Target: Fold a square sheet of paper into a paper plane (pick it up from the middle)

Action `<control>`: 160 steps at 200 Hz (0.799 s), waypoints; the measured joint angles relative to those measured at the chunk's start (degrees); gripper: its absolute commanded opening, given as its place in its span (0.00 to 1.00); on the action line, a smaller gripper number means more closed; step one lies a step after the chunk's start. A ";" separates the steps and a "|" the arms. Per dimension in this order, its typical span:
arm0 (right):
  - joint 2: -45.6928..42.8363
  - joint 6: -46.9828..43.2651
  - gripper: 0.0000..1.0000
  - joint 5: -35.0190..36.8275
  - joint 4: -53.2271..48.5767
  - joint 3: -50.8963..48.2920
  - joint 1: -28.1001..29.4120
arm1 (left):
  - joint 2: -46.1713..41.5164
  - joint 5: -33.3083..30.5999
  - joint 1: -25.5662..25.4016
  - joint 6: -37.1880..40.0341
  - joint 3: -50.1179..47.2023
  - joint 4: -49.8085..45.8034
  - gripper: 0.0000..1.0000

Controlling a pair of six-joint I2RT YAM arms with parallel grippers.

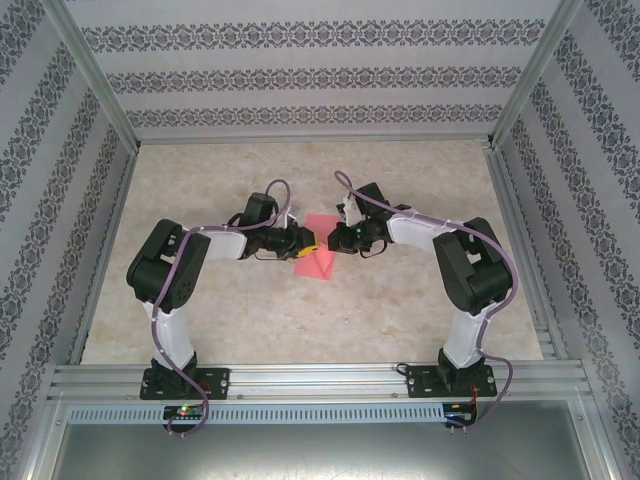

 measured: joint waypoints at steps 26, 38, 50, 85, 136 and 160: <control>1.27 -1.05 0.07 0.09 -0.66 0.50 -0.15 | 0.00 -0.17 -0.59 0.00 0.83 -0.02 0.22; 1.79 -1.40 0.07 0.15 -0.90 1.01 -0.35 | 0.02 -0.22 -0.68 0.00 1.42 -0.02 0.22; 2.32 -1.95 0.08 0.17 -1.09 1.66 -0.50 | 0.11 -0.44 -0.68 0.00 2.10 -0.04 0.22; 4.02 -3.85 0.08 0.15 -1.70 3.67 -0.50 | 1.18 -0.90 -0.90 0.02 3.56 -0.61 0.21; 5.88 -5.95 0.08 0.17 -3.43 5.44 -0.52 | 2.73 -1.73 -0.96 0.33 4.83 -3.39 0.19; 6.25 -6.69 0.08 0.37 -3.82 5.70 -0.52 | 3.63 -1.97 -0.98 0.46 5.22 -4.02 0.18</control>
